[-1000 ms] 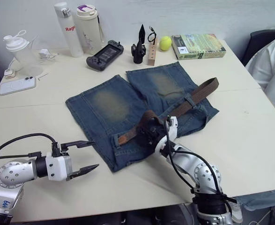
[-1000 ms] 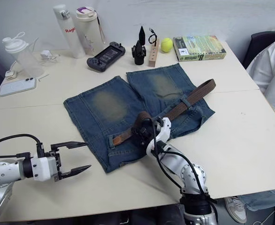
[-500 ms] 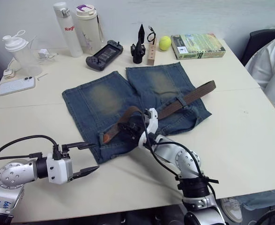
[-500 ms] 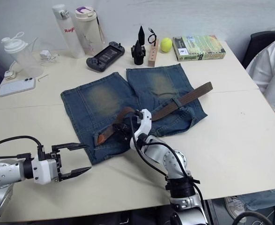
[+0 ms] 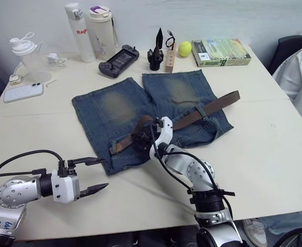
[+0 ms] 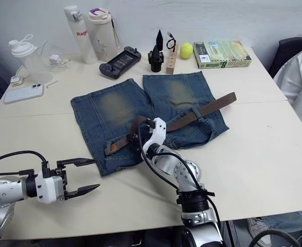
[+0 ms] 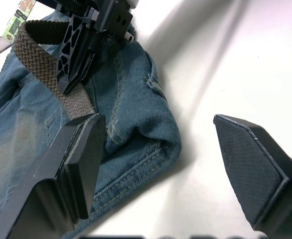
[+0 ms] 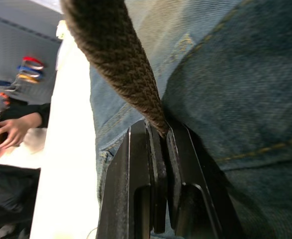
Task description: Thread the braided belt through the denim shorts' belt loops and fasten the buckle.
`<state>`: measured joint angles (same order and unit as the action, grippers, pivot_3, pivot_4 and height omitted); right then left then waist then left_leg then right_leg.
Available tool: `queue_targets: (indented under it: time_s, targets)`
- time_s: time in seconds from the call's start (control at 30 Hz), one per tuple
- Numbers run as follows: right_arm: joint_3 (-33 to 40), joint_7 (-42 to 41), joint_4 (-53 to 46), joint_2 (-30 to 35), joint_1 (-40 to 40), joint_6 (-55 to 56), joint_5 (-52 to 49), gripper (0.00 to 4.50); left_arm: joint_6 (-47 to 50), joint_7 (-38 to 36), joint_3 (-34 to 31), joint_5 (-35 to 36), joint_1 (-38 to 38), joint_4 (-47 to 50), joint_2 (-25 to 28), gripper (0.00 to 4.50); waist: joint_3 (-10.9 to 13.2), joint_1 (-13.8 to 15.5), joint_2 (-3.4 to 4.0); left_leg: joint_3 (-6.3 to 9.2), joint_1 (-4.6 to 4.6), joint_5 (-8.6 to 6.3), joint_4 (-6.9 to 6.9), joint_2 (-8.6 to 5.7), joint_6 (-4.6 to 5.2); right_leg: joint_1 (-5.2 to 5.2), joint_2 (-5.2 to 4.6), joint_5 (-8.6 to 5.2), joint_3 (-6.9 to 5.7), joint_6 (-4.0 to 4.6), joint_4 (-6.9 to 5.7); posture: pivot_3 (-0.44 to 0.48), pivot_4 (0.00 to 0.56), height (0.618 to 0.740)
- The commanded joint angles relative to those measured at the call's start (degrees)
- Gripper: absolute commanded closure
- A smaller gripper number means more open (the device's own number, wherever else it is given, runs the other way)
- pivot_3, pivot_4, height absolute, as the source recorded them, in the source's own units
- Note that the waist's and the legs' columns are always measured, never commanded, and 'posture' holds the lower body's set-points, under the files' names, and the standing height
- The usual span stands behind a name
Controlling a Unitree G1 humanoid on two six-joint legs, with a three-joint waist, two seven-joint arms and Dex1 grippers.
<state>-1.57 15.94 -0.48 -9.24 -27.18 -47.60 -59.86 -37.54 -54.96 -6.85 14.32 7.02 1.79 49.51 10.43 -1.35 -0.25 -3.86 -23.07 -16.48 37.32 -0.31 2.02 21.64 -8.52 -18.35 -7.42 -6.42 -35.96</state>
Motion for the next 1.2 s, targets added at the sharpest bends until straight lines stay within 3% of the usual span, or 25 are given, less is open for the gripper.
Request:
queue_targets:
  time_s: [0.03, 0.4, 0.63, 0.87, 1.2]
  targets:
    - [3.5, 4.6, 0.7, -8.6, -1.0, 0.7, -3.6, 4.50, -0.7, 0.5, -1.3, 0.0, -0.3, -0.4, -0.4, 0.67, 0.0, 0.0, 0.00, 0.01, 0.00, 0.00, 0.00, 0.00, 0.00, 0.00, 0.00, 0.00, 0.00, 0.00, 0.00, 0.000, 0.150, 0.720]
    - [-2.5, 0.1, 3.0, -6.7, -3.5, -3.9, -6.7, 4.50, -8.4, 1.5, -0.7, -6.8, -15.1, -16.2, 0.8, 0.67, -0.1, -0.6, -0.09, -0.07, 0.06, 0.01, -0.10, 0.02, -0.01, 0.06, 0.09, 0.00, -0.18, 0.00, -0.04, 0.000, 0.150, 0.720]
    - [-9.6, -11.5, 12.1, -5.4, -11.1, -0.1, 6.0, 4.50, -11.5, 1.2, -1.6, -5.8, -13.2, -19.1, 1.3, 0.67, -0.1, -3.0, -0.12, -0.29, 0.27, 0.02, -0.23, 0.26, -0.10, 0.11, 0.06, 0.00, -0.22, 0.00, -0.08, 0.000, 0.150, 0.720]
    - [-12.8, -19.9, 18.0, -7.1, -15.5, 6.0, 14.1, 4.50, -17.9, 3.1, -3.2, -8.9, -10.6, -21.8, 3.5, 0.67, -0.1, -3.0, -0.11, -0.28, 0.29, 0.02, -0.24, 0.34, -0.18, 0.11, -0.02, 0.00, -0.14, 0.00, -0.12, 0.000, 0.150, 0.720]
    - [-13.4, -22.9, 16.7, -8.1, -13.5, 2.3, 16.1, 4.50, -30.8, 16.8, -5.8, -26.1, -13.7, -30.9, 3.6, 0.67, -0.1, -3.1, -0.14, -0.28, 0.29, -0.04, -0.28, 0.38, -0.24, 0.16, -0.03, 0.00, -0.17, 0.00, -0.13, 0.000, 0.150, 0.720]
